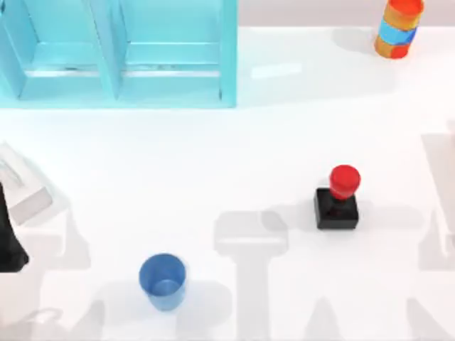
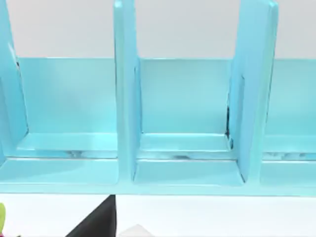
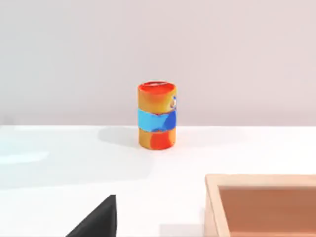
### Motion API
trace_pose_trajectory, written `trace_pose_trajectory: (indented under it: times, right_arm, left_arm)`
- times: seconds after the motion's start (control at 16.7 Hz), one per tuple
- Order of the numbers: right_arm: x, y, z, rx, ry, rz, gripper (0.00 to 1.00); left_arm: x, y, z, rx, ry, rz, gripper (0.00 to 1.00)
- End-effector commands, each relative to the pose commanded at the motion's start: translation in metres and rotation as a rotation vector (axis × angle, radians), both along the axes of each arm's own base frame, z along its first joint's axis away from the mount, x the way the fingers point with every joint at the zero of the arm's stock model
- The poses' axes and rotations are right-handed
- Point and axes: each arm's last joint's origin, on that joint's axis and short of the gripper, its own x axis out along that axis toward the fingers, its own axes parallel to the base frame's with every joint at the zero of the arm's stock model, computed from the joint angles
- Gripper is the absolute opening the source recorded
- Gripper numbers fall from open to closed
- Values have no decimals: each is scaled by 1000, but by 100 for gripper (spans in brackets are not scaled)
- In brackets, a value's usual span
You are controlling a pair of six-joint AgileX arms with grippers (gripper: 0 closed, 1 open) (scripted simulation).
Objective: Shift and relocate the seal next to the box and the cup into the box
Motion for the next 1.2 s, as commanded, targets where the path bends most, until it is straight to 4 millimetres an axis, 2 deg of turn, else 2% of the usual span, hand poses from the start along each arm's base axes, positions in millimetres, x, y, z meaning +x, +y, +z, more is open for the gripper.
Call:
trace_pose_trajectory:
  times: [0.18, 0.3, 0.48, 0.66, 0.78, 0.96, 1.2]
  right_arm:
    - [0, 0, 2, 3, 8, 4, 100]
    - [0, 2, 11, 20, 47, 20, 100]
    - [5, 7, 38, 59, 166, 57, 100]
    - [21, 15, 71, 101, 350, 95, 100]
    - [41, 24, 93, 123, 499, 115, 100]
    - [82, 44, 117, 138, 748, 129, 100]
    - [146, 83, 122, 122, 1078, 110, 100]
  left_arm:
    - [0, 0, 0, 0, 0, 0, 100]
    - [0, 0, 0, 0, 0, 0, 100]
    - [0, 0, 0, 0, 0, 0, 100]
    - [0, 0, 0, 0, 0, 0, 100]
    - [0, 0, 0, 0, 0, 0, 100]
    - [0, 0, 0, 0, 0, 0, 100]
    - [0, 0, 0, 0, 0, 0, 100]
